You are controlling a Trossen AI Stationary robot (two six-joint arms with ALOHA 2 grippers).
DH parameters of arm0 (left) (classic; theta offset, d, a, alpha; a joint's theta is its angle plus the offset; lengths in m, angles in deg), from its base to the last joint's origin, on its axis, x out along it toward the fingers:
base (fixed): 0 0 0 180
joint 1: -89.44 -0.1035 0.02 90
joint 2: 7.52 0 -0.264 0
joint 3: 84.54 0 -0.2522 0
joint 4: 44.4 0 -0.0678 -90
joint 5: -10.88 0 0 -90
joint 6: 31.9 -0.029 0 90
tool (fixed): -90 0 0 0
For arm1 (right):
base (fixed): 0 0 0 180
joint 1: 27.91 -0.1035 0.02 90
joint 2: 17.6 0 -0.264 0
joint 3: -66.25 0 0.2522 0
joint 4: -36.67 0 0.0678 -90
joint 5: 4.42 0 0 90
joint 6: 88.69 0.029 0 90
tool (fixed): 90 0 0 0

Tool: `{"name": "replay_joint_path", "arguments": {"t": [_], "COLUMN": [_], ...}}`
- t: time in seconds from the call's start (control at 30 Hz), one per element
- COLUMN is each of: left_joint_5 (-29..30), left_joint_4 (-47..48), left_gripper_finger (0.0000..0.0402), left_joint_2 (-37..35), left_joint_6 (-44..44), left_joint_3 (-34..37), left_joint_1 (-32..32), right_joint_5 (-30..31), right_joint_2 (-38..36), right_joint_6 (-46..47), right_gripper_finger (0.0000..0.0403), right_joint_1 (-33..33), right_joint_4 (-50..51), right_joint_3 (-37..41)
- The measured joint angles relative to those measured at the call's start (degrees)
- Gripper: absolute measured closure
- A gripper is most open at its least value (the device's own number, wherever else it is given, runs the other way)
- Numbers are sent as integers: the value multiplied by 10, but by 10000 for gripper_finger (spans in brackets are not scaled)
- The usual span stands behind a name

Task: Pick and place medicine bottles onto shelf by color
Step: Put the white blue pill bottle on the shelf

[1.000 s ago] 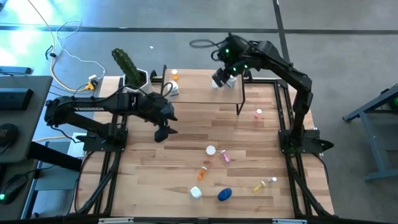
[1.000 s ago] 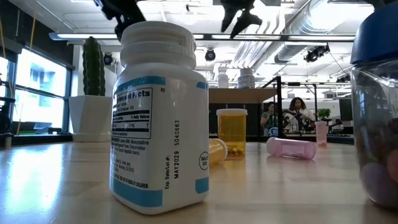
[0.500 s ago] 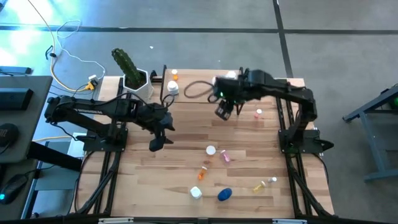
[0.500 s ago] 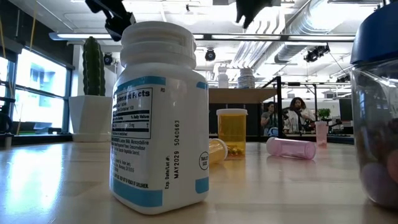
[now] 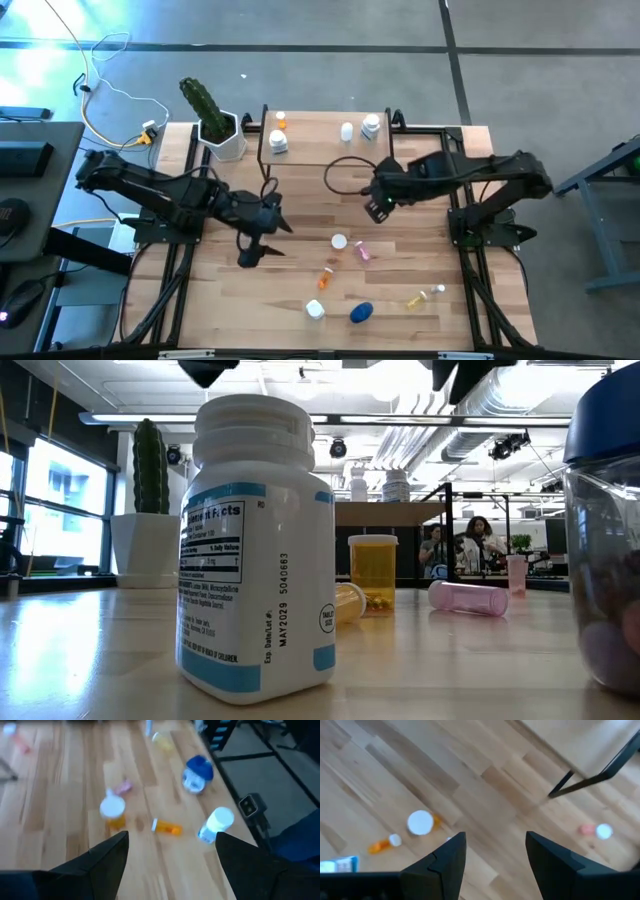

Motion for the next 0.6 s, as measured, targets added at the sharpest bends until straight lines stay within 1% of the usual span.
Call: {"name": "replay_joint_path", "arguments": {"t": [0.1,0.23,0.47,0.6], "left_joint_5": [1,1,1,1], "left_joint_4": [-40,-87,-142,-180], "left_gripper_finger": [115,115,115,115], "left_joint_2": [18,51,110,145], "left_joint_6": [-24,-49,-75,-66], "left_joint_3": [-1,0,0,0], "left_joint_1": [21,50,87,95], "right_joint_5": [24,56,61,63], "right_joint_2": [-8,-8,-8,-8], "right_joint_6": [32,52,47,44], "right_gripper_finger": [206,206,206,206], "right_joint_1": [-23,-45,-48,-40], "right_joint_4": [-7,-8,-7,-8], "right_joint_3": [11,11,11,11]}}
